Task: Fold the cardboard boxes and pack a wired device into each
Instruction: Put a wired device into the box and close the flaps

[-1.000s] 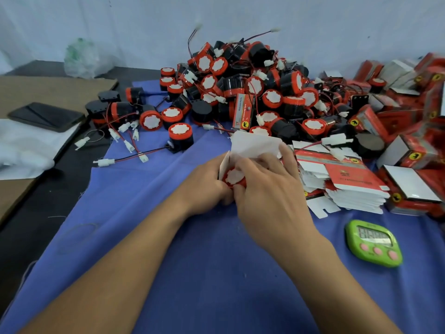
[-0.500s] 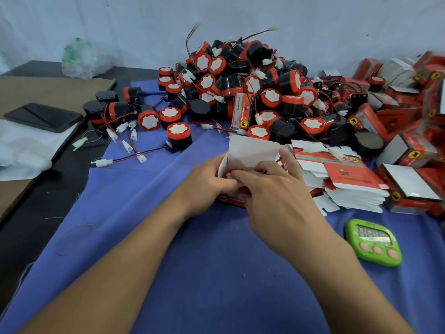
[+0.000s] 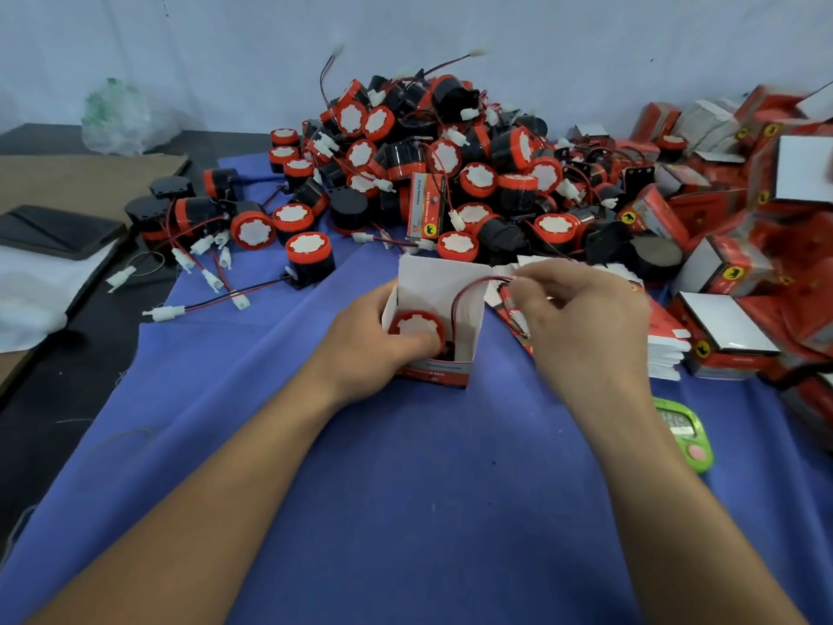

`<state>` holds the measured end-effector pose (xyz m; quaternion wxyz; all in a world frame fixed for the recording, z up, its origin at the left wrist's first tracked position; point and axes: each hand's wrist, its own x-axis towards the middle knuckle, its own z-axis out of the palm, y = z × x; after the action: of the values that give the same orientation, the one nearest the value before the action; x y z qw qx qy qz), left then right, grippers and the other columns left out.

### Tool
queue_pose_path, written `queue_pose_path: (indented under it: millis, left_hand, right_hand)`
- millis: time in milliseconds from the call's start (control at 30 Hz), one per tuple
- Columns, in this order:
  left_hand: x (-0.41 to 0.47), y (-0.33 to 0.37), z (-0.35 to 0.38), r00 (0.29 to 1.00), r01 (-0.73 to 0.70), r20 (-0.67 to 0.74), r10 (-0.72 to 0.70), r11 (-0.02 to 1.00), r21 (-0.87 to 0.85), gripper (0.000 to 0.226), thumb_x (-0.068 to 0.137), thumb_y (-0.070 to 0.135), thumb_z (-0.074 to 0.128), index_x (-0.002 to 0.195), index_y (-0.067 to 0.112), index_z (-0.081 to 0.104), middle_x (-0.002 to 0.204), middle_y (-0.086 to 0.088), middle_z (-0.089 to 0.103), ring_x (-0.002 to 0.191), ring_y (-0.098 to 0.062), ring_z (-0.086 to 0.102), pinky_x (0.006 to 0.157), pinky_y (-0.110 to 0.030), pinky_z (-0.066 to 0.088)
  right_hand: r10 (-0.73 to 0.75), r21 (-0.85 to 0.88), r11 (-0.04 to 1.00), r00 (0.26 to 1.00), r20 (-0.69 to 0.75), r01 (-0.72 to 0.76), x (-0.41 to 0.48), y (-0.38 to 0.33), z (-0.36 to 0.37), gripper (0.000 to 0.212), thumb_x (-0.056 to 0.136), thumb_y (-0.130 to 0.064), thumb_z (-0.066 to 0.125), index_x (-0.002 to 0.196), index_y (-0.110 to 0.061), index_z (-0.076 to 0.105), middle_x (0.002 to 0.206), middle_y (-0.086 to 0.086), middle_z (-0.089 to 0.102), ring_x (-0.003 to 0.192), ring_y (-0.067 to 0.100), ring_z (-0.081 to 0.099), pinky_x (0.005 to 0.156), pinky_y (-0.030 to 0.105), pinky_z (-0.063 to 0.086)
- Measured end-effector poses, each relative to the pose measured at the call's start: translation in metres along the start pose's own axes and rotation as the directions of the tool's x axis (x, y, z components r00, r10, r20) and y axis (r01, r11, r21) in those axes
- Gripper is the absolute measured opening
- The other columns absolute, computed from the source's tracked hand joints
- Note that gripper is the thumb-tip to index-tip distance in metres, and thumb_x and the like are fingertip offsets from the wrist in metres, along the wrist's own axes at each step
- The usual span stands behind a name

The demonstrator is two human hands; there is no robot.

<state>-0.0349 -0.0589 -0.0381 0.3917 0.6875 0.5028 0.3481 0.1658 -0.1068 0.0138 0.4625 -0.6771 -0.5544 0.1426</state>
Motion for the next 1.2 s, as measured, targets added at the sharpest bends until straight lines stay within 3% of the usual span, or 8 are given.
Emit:
queue_pose_path:
  millis: [133,267,433,567,733,933,1100,1200]
  left_hand:
    - [0.001,-0.001,0.002,0.999,0.033,-0.04,-0.033,0.999,-0.001,0.031,0.075,0.044,0.071,0.106,0.045,0.068,0.103,0.024,0.074,0.095,0.0,0.07,0.083,-0.03,0.058]
    - [-0.001,0.0,0.008,0.992,0.042,-0.118,-0.045,0.999,-0.029,0.032,0.073,0.047,0.074,0.103,0.052,0.065,0.103,0.031,0.071,0.095,0.005,0.068,0.079,-0.023,0.056]
    - [-0.003,0.001,0.012,0.987,0.026,-0.16,-0.031,0.999,-0.034,0.05,0.073,0.042,0.07,0.123,0.043,0.067,0.11,0.025,0.073,0.099,0.005,0.067,0.084,-0.024,0.055]
    - [-0.004,0.004,0.013,0.99,0.043,-0.136,-0.049,0.998,-0.042,0.043,0.076,0.047,0.065,0.119,0.045,0.067,0.111,0.022,0.073,0.102,-0.001,0.067,0.087,-0.027,0.056]
    - [-0.005,0.011,0.021,0.975,0.078,-0.204,-0.089,0.995,-0.062,0.055,0.06,0.059,0.066,0.113,0.045,0.066,0.099,0.03,0.071,0.091,0.013,0.065,0.067,-0.006,0.048]
    - [0.003,0.01,0.026,0.956,0.173,-0.214,-0.203,0.973,-0.152,0.039,0.06,0.05,0.074,0.098,0.043,0.066,0.095,0.021,0.074,0.091,0.0,0.07,0.075,-0.025,0.057]
    - [0.001,0.008,0.022,0.979,0.126,-0.137,-0.154,0.973,-0.194,0.038,0.07,0.044,0.081,0.106,0.046,0.069,0.103,0.021,0.077,0.096,-0.002,0.073,0.089,-0.038,0.062]
    - [0.0,0.007,0.021,0.982,0.116,-0.126,-0.139,0.978,-0.173,0.045,0.067,0.042,0.082,0.109,0.045,0.069,0.105,0.02,0.077,0.097,-0.003,0.072,0.091,-0.04,0.061]
  right_hand:
    - [-0.145,0.152,0.978,0.989,0.023,0.14,-0.011,-0.012,-0.001,0.012,0.084,-0.022,0.081,0.077,-0.029,0.077,0.069,-0.018,0.072,0.066,0.003,0.069,0.065,0.024,0.055]
    - [-0.444,-0.077,0.885,0.881,0.164,0.46,-0.023,-0.019,0.007,0.013,0.086,-0.011,0.075,0.09,-0.022,0.082,0.081,-0.006,0.07,0.071,0.012,0.058,0.065,0.026,0.047]
    - [-0.261,-0.494,0.699,0.828,0.496,0.516,-0.028,-0.037,0.011,0.027,0.09,-0.008,0.052,0.097,-0.027,0.069,0.083,-0.004,0.037,0.083,0.023,0.051,0.061,0.031,0.021]
    - [-0.181,-0.561,0.694,0.864,0.471,0.451,-0.035,-0.049,0.01,0.025,0.083,-0.007,0.053,0.095,-0.029,0.059,0.084,-0.002,0.03,0.088,0.024,0.055,0.073,0.028,0.025]
    - [-0.194,-0.531,0.689,0.832,0.52,0.493,-0.036,-0.044,0.014,0.022,0.085,-0.005,0.053,0.086,-0.026,0.046,0.083,-0.004,0.026,0.073,0.02,0.041,0.067,0.029,0.027]
    - [-0.292,-0.158,0.933,0.937,0.19,0.323,-0.025,-0.021,0.019,0.022,0.083,-0.022,0.078,0.104,-0.028,0.077,0.08,-0.007,0.074,0.077,0.019,0.065,0.072,0.032,0.049]
    - [-0.369,-0.258,0.9,0.929,-0.024,0.351,-0.022,-0.008,0.035,0.016,0.078,-0.02,0.082,0.094,-0.024,0.082,0.075,-0.003,0.074,0.072,0.028,0.066,0.068,0.032,0.046]
    - [-0.403,-0.358,0.853,0.915,0.011,0.38,-0.016,-0.005,0.037,0.006,0.081,-0.016,0.078,0.077,-0.02,0.081,0.074,0.002,0.073,0.072,0.031,0.063,0.064,0.033,0.039]
